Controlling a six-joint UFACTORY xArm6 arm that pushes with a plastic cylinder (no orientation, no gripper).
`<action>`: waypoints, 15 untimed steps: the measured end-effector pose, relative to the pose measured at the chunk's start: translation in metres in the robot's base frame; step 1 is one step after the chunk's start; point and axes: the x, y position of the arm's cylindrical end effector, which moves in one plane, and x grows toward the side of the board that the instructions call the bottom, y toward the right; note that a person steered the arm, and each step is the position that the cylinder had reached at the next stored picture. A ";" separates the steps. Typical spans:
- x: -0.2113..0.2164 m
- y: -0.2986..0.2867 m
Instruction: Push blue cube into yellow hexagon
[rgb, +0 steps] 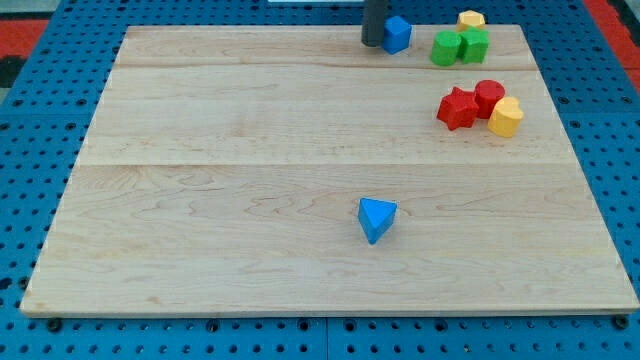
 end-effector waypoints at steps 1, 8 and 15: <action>-0.019 -0.024; 0.015 0.044; -0.024 0.097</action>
